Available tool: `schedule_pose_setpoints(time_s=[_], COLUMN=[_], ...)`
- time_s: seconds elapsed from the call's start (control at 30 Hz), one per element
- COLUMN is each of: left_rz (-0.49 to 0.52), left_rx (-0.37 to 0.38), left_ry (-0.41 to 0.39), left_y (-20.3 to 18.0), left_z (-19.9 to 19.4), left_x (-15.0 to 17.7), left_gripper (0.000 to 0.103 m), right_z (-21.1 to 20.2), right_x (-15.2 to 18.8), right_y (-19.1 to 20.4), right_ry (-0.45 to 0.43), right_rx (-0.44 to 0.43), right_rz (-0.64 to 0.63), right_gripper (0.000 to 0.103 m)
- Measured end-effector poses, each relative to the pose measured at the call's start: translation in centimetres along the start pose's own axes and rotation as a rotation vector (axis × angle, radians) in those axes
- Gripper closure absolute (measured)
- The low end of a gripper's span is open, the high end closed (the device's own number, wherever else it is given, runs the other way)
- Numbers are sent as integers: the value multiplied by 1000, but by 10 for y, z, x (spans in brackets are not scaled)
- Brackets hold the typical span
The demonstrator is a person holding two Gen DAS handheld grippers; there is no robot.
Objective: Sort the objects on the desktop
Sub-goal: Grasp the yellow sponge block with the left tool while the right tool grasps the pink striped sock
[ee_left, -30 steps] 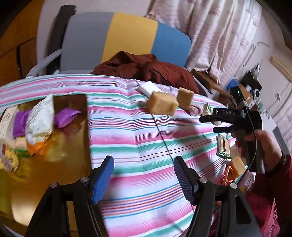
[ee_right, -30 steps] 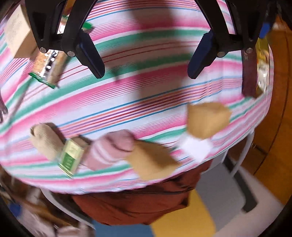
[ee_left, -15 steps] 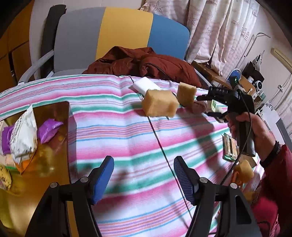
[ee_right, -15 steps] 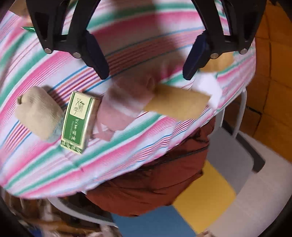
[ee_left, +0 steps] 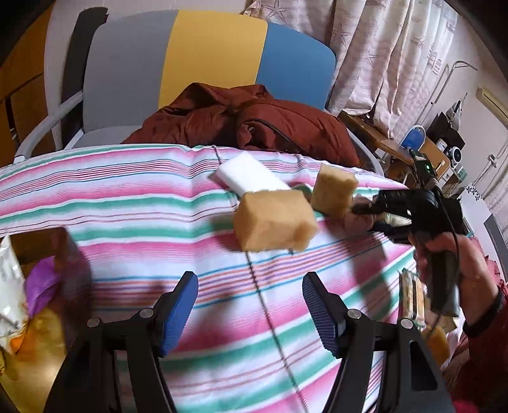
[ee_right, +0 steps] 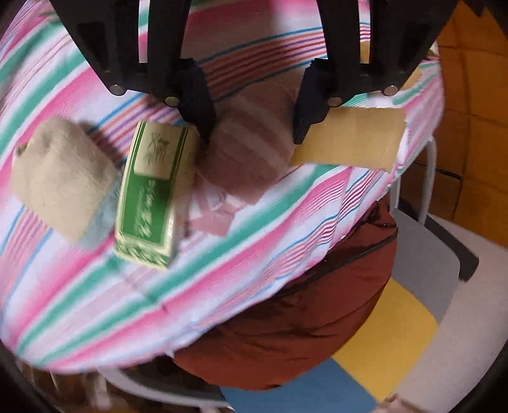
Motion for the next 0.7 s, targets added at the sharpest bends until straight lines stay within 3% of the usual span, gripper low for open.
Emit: schedule_pose_setpoints(time_s=[0.1,0.23,0.3,0.5,0.57,0.7], left_rz=[-27,-60,-40,7,46,41], left_rx=[-15,8,-8,-58,-91,-52], left_ry=[-14,-24,25,69,67,26], left_y=[-6,-18,-27,-36,-39,-30], left_z=[11,28,48,84,90,89], left_x=[-12,-31,-37,-34,-29,-19], left_gripper=[28,19,19,19,20,29], right_z=[1,1,0,0,0,0], right_x=[4,12,16,16,16,16], right_y=[9,15,15,14,14,14], right_ry=[36,92,102,113,115,115], right_rx=[27,-3,2,-5,-4,-5], right_rz=[-61,-70,-88,-102,-106,-110], right_gripper=[59,60,60,59,59,58])
Point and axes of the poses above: each gripper's, at about its wrist camera, not at the fingertips, and z roughly the way its jaws point, y to its left, x to its underside, the point moved 1 cm from there along z, roughly the way its jaws point, and after that the axes turned 12 degrees about -y, right-handed, at the moved point
